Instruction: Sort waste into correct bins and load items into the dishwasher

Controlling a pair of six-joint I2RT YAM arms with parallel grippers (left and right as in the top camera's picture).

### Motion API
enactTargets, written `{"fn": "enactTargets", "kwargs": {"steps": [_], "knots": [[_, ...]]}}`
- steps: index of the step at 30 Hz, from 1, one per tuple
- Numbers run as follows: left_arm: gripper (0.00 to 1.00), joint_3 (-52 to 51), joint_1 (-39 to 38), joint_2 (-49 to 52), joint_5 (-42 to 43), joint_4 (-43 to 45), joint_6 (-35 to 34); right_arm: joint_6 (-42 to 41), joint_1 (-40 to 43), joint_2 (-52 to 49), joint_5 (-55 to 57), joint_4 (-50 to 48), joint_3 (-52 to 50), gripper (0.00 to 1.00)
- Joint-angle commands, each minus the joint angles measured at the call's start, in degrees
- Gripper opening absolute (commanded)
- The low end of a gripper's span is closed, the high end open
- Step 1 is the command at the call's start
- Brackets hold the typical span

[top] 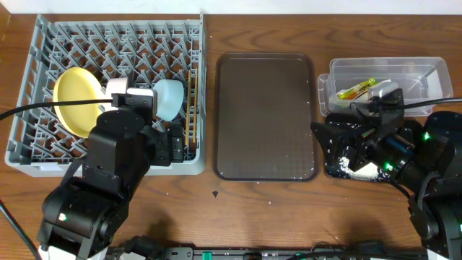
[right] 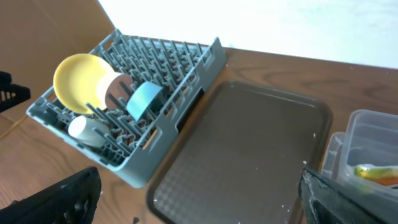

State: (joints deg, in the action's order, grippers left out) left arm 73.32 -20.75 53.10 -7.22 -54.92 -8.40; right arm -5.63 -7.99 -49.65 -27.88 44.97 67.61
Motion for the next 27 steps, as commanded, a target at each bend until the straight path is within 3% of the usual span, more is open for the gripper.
{"fn": "enactTargets", "kwargs": {"steps": [1,7,11,17,27], "knots": [[0.93,0.8,-0.2,0.2,0.6,0.0,-0.7,2.9,0.5,1.5,1.0,-2.2,0.6,0.99],[0.93,0.8,-0.2,0.4,0.6,0.0,-0.7,18.1,0.5,6.3,0.9,-3.8,-0.8,0.99],[0.93,0.8,-0.2,0.4,0.6,0.0,-0.7,25.5,0.5,10.7,3.3,-5.7,-8.5,0.99],[0.94,0.8,-0.2,0.4,0.6,0.0,-0.7,26.1,0.5,21.4,3.5,-8.7,-25.2,0.99],[0.94,0.8,-0.2,0.4,0.6,0.0,-0.7,23.8,2.2,42.4,6.8,-26.7,-52.4,0.99]]}}
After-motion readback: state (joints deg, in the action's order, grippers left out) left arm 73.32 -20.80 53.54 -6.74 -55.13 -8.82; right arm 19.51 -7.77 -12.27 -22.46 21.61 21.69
